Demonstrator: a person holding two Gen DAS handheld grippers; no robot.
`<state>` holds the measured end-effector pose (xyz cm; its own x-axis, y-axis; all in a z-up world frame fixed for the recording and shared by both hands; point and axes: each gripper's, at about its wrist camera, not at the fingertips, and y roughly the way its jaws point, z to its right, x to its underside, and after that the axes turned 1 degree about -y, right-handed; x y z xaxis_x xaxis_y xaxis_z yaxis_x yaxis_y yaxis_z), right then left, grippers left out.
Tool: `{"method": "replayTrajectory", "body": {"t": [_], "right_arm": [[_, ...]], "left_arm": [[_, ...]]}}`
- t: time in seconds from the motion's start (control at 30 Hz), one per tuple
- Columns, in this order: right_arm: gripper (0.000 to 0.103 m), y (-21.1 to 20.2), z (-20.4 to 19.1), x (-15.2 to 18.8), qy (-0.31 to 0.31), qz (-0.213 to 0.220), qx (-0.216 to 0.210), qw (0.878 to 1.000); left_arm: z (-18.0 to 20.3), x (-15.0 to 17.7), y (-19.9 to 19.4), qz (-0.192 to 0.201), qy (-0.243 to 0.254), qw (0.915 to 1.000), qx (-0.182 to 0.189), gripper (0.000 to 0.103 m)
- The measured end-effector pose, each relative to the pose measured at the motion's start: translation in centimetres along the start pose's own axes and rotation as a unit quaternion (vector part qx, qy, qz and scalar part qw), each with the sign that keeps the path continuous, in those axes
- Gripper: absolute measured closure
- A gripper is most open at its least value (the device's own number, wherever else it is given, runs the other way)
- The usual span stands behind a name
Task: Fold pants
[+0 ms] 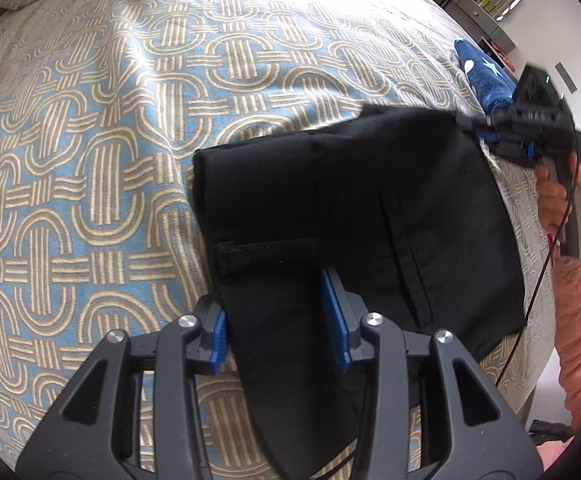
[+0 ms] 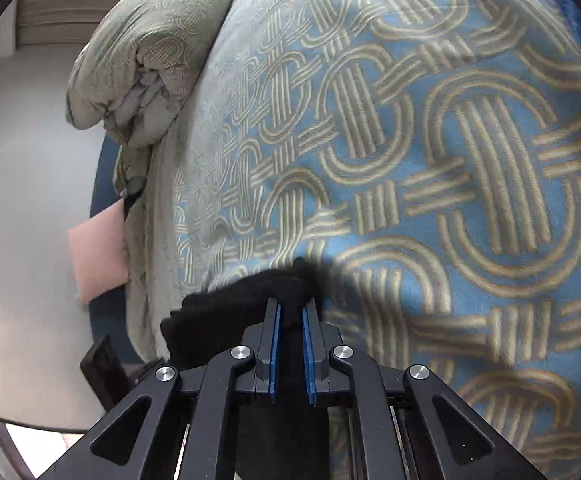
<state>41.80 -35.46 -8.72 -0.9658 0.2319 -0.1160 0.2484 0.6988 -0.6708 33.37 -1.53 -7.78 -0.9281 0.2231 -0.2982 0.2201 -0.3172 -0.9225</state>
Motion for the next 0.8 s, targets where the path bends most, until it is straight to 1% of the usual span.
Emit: {"method": "replayTrajectory", "body": {"t": [0.07, 0.1, 0.13, 0.17, 0.2, 0.27, 0.37, 0.43, 0.47, 0.5, 0.53, 0.57, 0.6, 0.67, 0.73, 0.77, 0.8], "right_arm": [[0.094, -0.3, -1.2, -0.4, -0.011, 0.032, -0.002, 0.999], [0.094, -0.3, -1.4, -0.5, -0.009, 0.038, -0.005, 0.999], [0.093, -0.1, -1.8, -0.8, -0.012, 0.037, -0.001, 0.999], [0.091, 0.1, -2.0, -0.9, -0.018, 0.034, 0.019, 0.999], [0.089, 0.1, -1.8, -1.0, -0.019, 0.035, 0.030, 0.999], [0.087, -0.2, -1.3, -1.0, -0.012, 0.044, 0.031, 0.998], [0.085, -2.7, 0.7, -0.7, 0.014, 0.088, 0.046, 0.995], [0.082, -3.7, 1.6, -0.4, 0.034, 0.092, 0.049, 0.994], [0.080, -4.0, 1.8, 0.2, 0.033, 0.081, 0.041, 0.995], [0.079, -4.2, 1.7, 0.9, 0.024, 0.068, 0.039, 0.997], [0.076, -4.3, 1.8, 1.7, 0.010, 0.052, 0.040, 0.998], [0.068, -4.2, 1.6, 2.6, -0.004, 0.037, 0.041, 0.998], [0.058, -4.1, 1.7, 3.9, -0.017, 0.018, 0.040, 0.999], [0.049, -3.7, 1.7, 6.6, -0.032, -0.015, 0.024, 0.999], [0.045, -3.3, 2.1, 8.7, -0.038, -0.045, 0.014, 0.998], [0.045, -2.8, 2.0, 10.0, -0.046, -0.060, 0.011, 0.997], [0.044, -2.5, 1.9, 10.6, -0.051, -0.065, 0.010, 0.997]], "left_arm": [[0.1, 0.0, 0.1, 0.002, 0.000, 1.0000, 0.002, 0.060], [0.1, 0.0, 0.1, 0.002, -0.003, 1.0000, 0.003, 0.060], [0.1, 0.0, 0.1, 0.003, -0.005, 1.0000, 0.004, 0.060], [0.1, 0.0, 0.1, 0.005, -0.006, 1.0000, 0.004, 0.060], [0.2, 0.0, 0.1, 0.007, -0.005, 1.0000, 0.003, 0.059], [0.2, 0.1, 0.1, 0.007, -0.004, 1.0000, 0.000, 0.058], [-0.1, 0.2, 0.0, 0.012, -0.010, 0.9998, -0.011, 0.049], [-0.5, 0.4, -0.3, 0.022, -0.015, 0.9994, -0.021, 0.040], [-0.9, 0.7, -0.6, 0.031, -0.021, 0.9990, -0.025, 0.037], [-1.2, 0.9, -0.8, 0.037, -0.027, 0.9987, -0.023, 0.032], [-1.6, 1.3, -0.9, 0.042, -0.033, 0.9984, -0.018, 0.030], [-2.2, 1.7, -0.8, 0.043, -0.041, 0.9982, -0.010, 0.028], [-2.5, 1.9, -0.6, 0.039, -0.047, 0.9981, -0.002, 0.027], [-3.3, 2.5, 0.2, 0.024, -0.070, 0.9970, 0.022, 0.024], [-3.9, 2.8, 0.7, 0.016, -0.086, 0.9951, 0.046, 0.020], [-3.9, 2.9, 0.7, 0.022, -0.085, 0.9949, 0.050, 0.020], [-3.8, 3.0, 0.7, 0.023, -0.081, 0.9952, 0.051, 0.019]]}}
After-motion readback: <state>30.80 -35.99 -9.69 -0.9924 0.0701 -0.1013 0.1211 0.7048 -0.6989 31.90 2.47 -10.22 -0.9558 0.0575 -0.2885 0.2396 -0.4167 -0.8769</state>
